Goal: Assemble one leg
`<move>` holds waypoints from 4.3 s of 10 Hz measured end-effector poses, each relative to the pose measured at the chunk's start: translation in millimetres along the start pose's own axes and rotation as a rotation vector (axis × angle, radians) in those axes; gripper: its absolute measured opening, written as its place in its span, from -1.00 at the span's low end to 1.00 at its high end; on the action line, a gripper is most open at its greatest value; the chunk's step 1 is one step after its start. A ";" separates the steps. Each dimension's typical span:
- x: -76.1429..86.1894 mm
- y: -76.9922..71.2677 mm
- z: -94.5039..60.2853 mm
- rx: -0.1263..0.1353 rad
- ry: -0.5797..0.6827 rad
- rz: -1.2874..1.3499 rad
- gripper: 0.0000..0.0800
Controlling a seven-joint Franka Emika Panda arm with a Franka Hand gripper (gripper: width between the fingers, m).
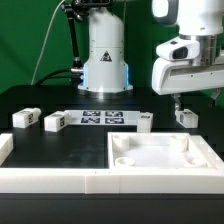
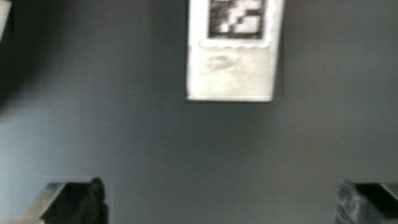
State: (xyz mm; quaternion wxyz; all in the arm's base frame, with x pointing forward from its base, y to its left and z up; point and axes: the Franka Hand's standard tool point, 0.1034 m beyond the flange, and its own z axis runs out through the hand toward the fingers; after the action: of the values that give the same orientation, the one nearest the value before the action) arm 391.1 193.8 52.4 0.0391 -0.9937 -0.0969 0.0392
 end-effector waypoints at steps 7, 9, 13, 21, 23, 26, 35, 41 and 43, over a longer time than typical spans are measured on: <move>-17.8 -1.3 9.4 -0.029 -0.481 -0.004 0.62; -23.0 -2.7 16.2 -0.027 -0.636 -0.004 0.62; -34.8 -2.8 37.2 -0.024 -0.913 0.004 0.62; -46.2 -3.2 51.7 -0.020 -0.893 -0.003 0.01; -46.2 -3.2 51.7 -0.020 -0.893 -0.003 -0.28; -46.2 -3.2 51.8 -0.020 -0.893 -0.003 -0.28; -25.7 13.5 -24.2 0.011 -0.828 -0.082 -0.28; 3.0 33.5 -24.1 0.000 -0.308 -0.115 -0.27; 24.8 55.6 -36.6 0.000 -0.161 -0.120 -0.27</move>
Offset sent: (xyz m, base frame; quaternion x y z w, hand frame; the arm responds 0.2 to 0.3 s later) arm 0.0000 0.0000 0.0000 0.0000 -0.2377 0.0000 0.9713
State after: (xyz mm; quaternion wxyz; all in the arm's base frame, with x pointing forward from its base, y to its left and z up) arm 429.1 141.7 82.3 0.0334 -0.9797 -0.1593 0.1167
